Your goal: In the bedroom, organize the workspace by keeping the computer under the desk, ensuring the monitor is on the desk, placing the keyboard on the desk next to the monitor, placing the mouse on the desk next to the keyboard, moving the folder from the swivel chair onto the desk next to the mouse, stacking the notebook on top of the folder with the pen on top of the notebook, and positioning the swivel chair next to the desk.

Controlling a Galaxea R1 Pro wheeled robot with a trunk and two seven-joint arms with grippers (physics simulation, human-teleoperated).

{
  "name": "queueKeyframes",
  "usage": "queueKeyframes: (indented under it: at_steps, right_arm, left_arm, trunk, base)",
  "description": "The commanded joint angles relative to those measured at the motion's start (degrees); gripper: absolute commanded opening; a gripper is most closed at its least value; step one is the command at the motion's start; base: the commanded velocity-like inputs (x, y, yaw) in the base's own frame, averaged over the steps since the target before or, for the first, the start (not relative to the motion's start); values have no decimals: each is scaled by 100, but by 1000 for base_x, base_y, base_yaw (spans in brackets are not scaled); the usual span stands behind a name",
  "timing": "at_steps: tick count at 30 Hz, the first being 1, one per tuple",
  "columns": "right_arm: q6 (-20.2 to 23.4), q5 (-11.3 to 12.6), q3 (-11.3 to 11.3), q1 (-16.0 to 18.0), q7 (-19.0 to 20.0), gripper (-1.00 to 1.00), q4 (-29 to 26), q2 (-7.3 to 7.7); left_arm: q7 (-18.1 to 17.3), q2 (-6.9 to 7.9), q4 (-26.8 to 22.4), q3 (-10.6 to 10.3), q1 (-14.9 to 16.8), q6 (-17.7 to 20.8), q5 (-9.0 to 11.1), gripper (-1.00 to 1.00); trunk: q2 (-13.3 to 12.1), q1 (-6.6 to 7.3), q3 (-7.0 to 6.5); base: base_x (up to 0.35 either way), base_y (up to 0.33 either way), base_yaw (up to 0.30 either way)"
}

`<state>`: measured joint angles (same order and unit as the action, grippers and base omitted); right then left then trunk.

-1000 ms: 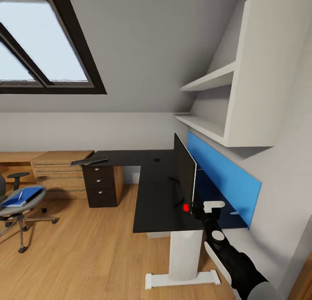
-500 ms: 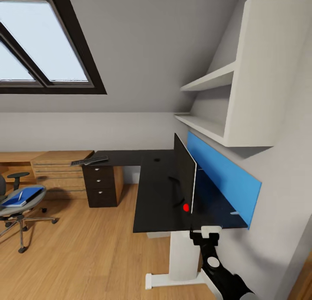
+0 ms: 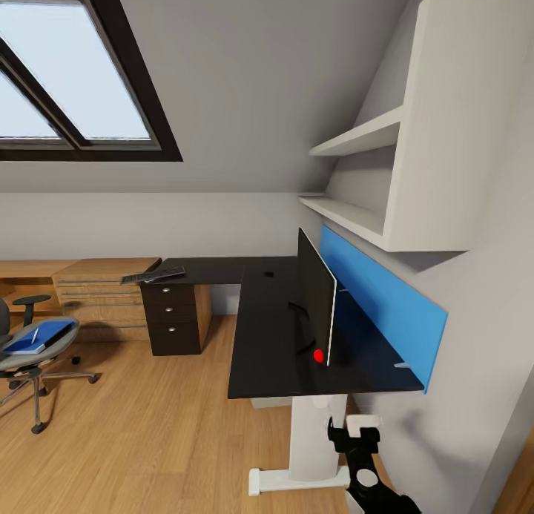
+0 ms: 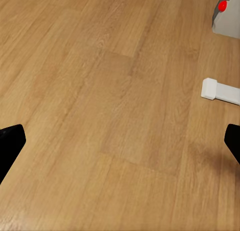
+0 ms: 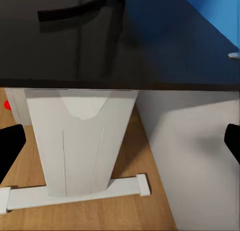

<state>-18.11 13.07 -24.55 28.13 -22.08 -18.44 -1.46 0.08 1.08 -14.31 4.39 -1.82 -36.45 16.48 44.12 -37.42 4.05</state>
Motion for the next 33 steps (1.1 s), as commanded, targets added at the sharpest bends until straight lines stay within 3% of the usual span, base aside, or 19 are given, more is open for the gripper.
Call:
queueKeyframes:
  at_steps: [1,15,18,25,33]
  right_arm:
    - [-57,58,-50,8,-27,100,29,0]
    - [-184,89,-47,8,-4,100,661,-155]
    - [-184,86,-43,8,153,100,904,-250]
    - [-188,82,-22,8,610,100,1358,-273]
    - [-725,92,-16,-39,795,100,1887,-267]
  left_arm:
    - [1,-3,-11,27,-3,-2,-22,100]
    - [-14,-4,-10,22,-3,9,-22,100]
    - [-16,-5,-10,19,-3,17,-23,100]
    - [-23,-44,168,0,-3,81,-40,100]
    - [-25,-96,266,-77,-3,207,-98,100]
  trunk:
    - [7,-2,8]
    - [7,-2,8]
    - [7,-2,8]
    - [7,-2,8]
    - [7,-2,8]
  base:
    - [0,0,0]
    - [0,0,0]
    - [0,0,0]
    - [0,0,0]
    - [0,53,0]
